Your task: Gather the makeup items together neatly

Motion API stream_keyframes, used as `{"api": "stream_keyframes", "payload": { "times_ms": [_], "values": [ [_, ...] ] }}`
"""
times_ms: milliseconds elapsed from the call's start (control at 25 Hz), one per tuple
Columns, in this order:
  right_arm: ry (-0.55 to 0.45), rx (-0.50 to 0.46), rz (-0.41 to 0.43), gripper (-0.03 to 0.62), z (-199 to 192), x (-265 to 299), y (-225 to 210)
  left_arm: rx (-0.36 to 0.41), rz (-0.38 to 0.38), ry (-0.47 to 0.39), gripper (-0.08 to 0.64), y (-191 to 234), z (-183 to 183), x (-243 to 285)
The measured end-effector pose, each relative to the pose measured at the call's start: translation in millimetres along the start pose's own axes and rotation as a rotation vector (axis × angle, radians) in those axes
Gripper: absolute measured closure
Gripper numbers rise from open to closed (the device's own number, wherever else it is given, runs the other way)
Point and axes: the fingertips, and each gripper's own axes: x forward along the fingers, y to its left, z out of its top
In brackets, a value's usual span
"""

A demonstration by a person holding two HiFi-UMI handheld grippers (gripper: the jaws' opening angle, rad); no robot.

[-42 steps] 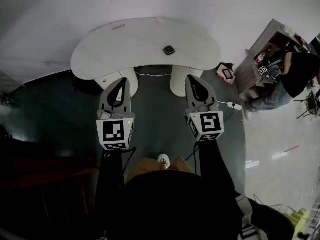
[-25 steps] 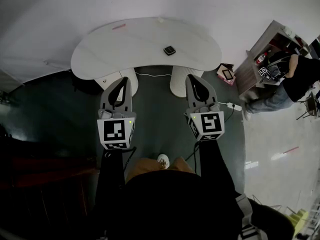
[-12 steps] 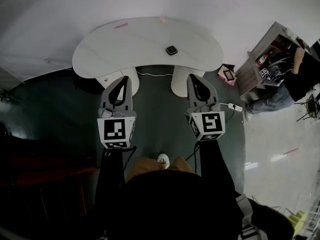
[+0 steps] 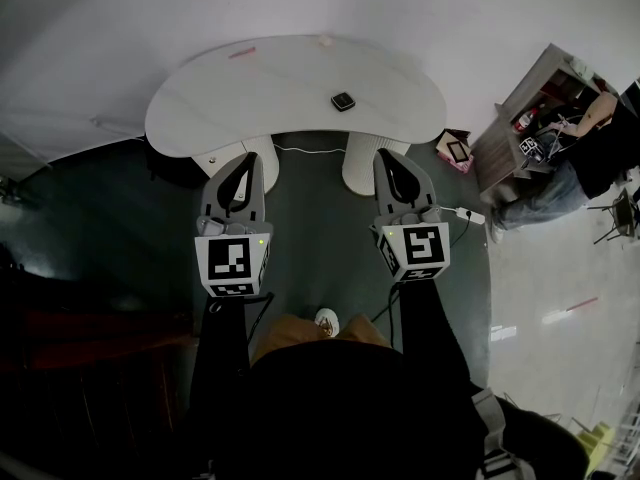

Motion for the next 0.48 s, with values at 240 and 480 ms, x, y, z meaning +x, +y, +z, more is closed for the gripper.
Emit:
{"api": "stream_keyframes", "payload": {
  "times_ms": [240, 480],
  "values": [
    [-0.007, 0.008, 0.007, 0.566, -0.4, 1.4, 0.3, 0.011, 0.003, 0.001, 0.546, -1.1, 1.7, -1.1],
    [-0.022, 0.012, 0.011, 0.566, 4.2, 13.7, 0.4, 0.018, 0.011, -0.009, 0.546, 8.8, 5.9, 6.5]
  ]
}}
